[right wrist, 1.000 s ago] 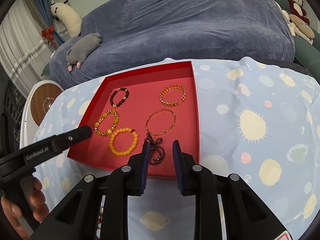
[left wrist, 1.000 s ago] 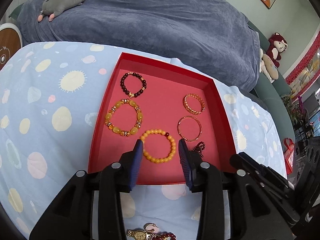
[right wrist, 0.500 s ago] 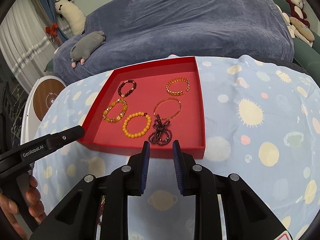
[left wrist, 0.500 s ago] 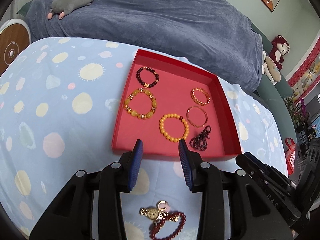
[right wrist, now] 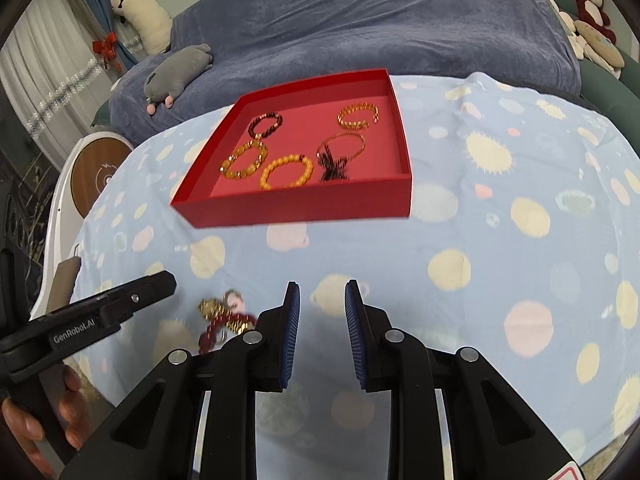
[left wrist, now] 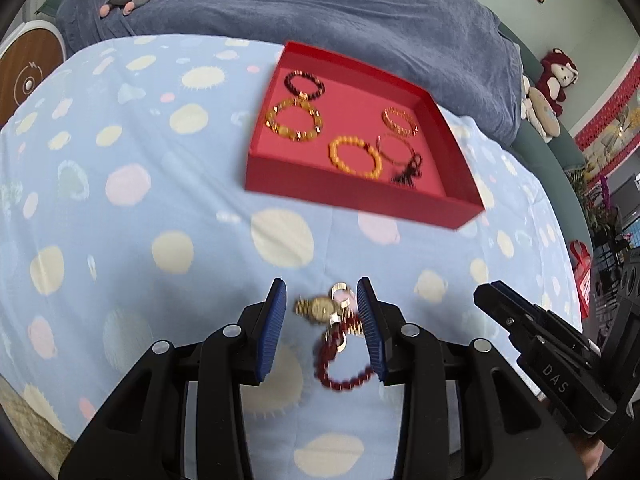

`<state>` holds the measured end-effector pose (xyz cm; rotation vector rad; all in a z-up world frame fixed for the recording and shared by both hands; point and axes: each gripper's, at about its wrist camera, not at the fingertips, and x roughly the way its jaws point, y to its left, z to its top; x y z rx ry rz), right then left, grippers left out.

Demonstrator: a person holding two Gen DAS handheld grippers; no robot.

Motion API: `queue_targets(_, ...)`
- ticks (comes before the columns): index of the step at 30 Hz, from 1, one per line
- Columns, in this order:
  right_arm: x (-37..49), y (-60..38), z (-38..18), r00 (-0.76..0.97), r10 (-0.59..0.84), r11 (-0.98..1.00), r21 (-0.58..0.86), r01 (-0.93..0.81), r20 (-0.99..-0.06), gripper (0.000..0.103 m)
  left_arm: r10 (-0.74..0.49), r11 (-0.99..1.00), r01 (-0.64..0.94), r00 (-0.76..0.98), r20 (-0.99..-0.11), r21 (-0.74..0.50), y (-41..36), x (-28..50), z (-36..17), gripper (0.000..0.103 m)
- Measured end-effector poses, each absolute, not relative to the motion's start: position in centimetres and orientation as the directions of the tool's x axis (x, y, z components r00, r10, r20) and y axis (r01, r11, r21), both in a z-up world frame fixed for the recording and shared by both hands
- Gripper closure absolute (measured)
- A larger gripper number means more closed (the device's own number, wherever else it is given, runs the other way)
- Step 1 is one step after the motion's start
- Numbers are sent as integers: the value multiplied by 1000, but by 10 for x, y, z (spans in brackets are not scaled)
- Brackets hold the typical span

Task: Organize jewelry
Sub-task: 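Withdraw both tools from the box toward the remaining watch and bracelet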

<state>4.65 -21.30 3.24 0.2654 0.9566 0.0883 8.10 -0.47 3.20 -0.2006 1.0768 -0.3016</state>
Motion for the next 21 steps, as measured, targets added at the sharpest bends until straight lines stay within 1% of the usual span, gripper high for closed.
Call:
queue_targets(6, 27, -211, 22, 553, 194, 961, 271, 60, -810, 80, -351, 936, 169, 384, -854, -309, -17, 56, 12, 68)
queue_targets(14, 18, -211, 15, 540, 197, 958, 278, 73, -818, 80, -351, 936, 177, 361, -864, -306, -28, 51, -5, 69)
queue_targets(17, 18, -211, 13, 535, 199, 957, 280, 74, -821, 80, -346, 937, 180, 356, -868, -299, -31, 53, -10, 77)
queue_targets(19, 18, -210, 12, 533, 200, 957, 281, 73, -822, 80, -345, 937, 177, 361, -866, -299, -31, 53, -11, 85)
queue_targets(20, 18, -210, 12, 533, 201, 957, 281, 73, -822, 80, -344, 938, 176, 362, -866, -299, -31, 54, -11, 86)
queue_targets(21, 18, -210, 11, 532, 202, 957, 281, 72, -823, 80, -342, 939, 176, 362, -867, -297, -31, 54, -11, 91)
